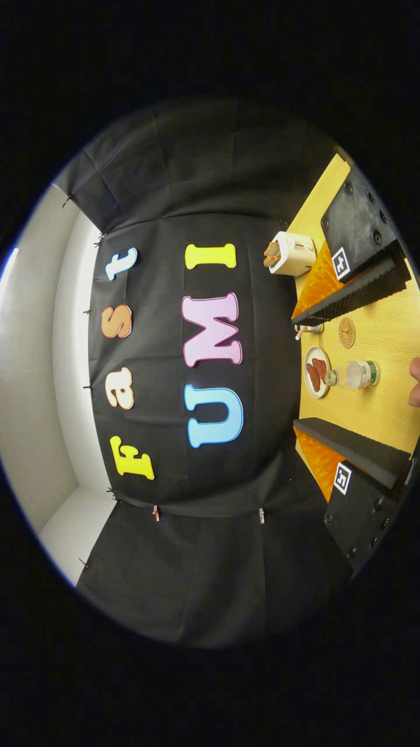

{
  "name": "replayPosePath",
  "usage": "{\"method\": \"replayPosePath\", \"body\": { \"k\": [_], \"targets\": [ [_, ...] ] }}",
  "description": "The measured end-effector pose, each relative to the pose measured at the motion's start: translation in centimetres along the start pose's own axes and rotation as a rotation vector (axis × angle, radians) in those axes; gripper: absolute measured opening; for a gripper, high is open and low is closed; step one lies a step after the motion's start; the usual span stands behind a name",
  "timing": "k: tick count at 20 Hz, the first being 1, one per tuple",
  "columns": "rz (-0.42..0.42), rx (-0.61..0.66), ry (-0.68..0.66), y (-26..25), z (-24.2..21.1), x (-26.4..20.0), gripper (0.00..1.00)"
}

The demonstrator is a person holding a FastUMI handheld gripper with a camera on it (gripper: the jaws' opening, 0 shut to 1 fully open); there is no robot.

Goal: Take the bottle from table, then pour the juice into the cup, finally place the bottle on the coaster

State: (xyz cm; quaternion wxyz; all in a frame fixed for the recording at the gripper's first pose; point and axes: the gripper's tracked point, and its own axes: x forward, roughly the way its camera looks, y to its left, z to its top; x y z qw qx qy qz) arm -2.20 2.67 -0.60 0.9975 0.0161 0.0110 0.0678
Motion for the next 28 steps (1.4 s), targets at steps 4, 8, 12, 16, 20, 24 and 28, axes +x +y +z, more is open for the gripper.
{"method": "replayPosePath", "body": {
  "k": [4,8,12,16,20,24,28],
  "targets": [
    [0.04,0.007,0.005,1.1,-0.2,-0.8,0.97],
    [0.053,0.009,0.016,1.7,-0.9,-1.6,0.97],
    [0.036,0.025,-0.016,1.8,-1.5,-1.4,0.97],
    [-0.018,0.029,-0.045,1.2,-5.2,0.1,0.97],
    [-0.092,0.014,-0.031,0.2,-11.3,2.3,0.99],
    [-0.133,-0.012,-0.016,0.1,-16.7,6.3,0.99],
    [-0.141,-0.049,0.015,0.2,-21.3,10.5,0.99]
  ]
}}
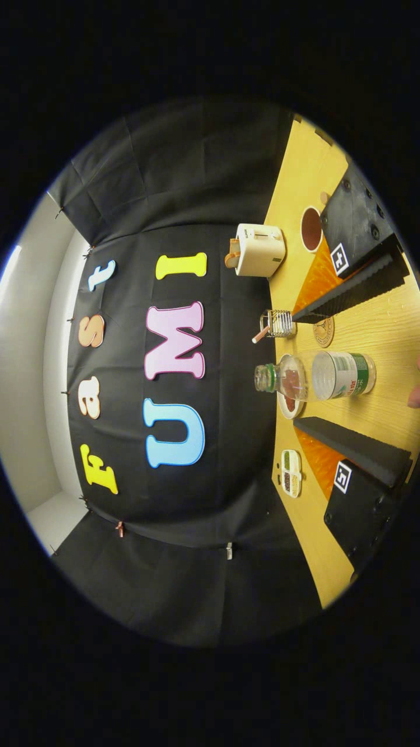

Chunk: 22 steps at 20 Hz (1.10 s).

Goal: Take the bottle from table, then pour the juice into the cup, finally place the bottle on the coaster

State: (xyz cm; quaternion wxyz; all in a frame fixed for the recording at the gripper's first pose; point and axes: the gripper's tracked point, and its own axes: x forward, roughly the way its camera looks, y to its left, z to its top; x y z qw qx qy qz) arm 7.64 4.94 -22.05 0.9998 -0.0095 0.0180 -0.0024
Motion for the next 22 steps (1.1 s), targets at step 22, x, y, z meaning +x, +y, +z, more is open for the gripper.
{"method": "replayPosePath", "body": {
  "k": [22],
  "targets": [
    [-0.04,0.019,0.041,0.6,-1.5,5.3,0.76]
  ]
}}
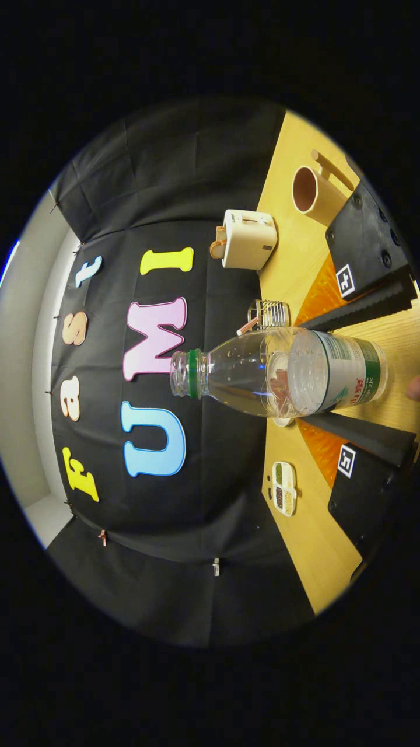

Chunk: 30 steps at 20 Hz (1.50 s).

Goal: Take the bottle from table, then pour the juice into the cup, finally place the bottle on the coaster

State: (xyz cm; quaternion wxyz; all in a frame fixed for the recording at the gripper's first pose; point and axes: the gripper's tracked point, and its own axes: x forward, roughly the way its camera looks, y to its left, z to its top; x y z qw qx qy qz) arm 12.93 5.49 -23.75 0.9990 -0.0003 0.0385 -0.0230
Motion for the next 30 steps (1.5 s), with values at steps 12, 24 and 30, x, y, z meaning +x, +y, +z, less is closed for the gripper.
{"method": "replayPosePath", "body": {
  "k": [12,24,30],
  "targets": [
    [-0.061,0.587,0.073,-4.2,1.2,-0.7,0.75],
    [-0.164,1.055,0.113,-9.0,-0.6,0.2,0.75],
    [-0.187,1.211,0.112,-10.0,-1.3,1.0,0.75]
  ]
}}
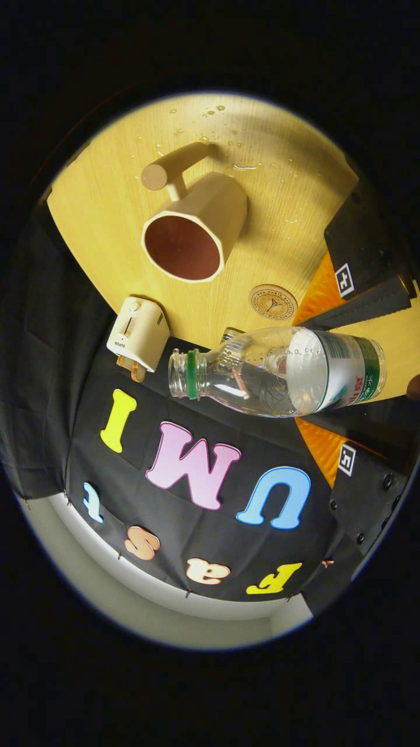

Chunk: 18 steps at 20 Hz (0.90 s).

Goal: Take the bottle from table, then pour the juice into the cup, finally place the bottle on the coaster

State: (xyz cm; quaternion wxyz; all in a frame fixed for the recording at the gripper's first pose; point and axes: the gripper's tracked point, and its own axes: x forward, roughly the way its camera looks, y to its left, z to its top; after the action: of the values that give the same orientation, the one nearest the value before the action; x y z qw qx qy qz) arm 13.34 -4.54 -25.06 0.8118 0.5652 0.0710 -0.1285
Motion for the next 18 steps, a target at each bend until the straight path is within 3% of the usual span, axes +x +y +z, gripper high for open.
{"method": "replayPosePath", "body": {
  "k": [12,18],
  "targets": [
    [-0.033,0.277,-0.013,-2.0,0.1,1.2,0.75],
    [-0.042,0.342,-0.022,-2.1,0.2,1.2,0.75]
  ]
}}
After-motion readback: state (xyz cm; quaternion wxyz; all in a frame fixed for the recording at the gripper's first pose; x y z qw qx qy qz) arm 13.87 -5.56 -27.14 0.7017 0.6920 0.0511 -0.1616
